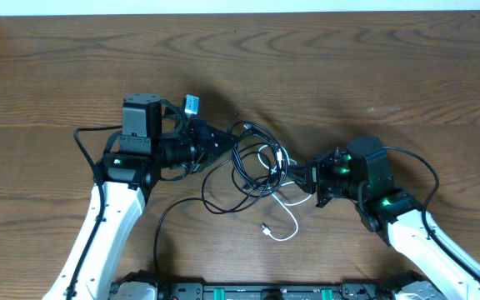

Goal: Untangle cables
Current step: 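Hold the black bundle with the left gripper and pull white cable right, then pull the white cable up-right out of the pile with the right gripper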

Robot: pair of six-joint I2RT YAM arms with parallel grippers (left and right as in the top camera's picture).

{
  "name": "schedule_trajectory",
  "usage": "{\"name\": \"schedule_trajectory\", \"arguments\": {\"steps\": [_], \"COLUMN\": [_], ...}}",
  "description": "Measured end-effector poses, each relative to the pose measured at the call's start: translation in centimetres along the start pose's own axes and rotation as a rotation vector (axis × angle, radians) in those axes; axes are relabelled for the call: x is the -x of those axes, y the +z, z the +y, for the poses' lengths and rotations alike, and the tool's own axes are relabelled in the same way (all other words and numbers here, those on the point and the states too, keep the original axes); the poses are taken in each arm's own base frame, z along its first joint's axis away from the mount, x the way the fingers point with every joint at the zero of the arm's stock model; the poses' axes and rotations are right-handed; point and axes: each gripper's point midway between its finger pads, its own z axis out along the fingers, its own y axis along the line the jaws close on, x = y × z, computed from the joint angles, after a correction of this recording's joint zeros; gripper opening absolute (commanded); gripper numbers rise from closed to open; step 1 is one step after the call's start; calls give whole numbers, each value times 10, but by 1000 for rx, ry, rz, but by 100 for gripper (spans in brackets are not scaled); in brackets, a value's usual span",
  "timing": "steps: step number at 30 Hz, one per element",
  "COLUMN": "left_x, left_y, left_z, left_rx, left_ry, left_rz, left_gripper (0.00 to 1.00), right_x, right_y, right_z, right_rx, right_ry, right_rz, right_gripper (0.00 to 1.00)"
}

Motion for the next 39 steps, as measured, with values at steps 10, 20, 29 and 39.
{"name": "schedule_trajectory", "arguments": {"steps": [10,20,29,39], "left_x": [2,3,3,3], "left_y": [0,-1,-1,-1], "left_z": [0,1,1,1], "left_rx": [2,2,3,2], "left_ry": [0,-29,-25,-24], "left_rz": [-7,-11,-11,-12], "left_gripper": [32,38,43,44], "right_x": [-38,36,5,13], "right_y": [11,6,-12,-23], "right_z": [15,-44,45,-37], "right_rx": [75,-215,82,-302], "right_ry": [-342,-481,-1025,-1325], "right_rz": [89,-315,-390,-216], "right_gripper": [1,1,1,1]}}
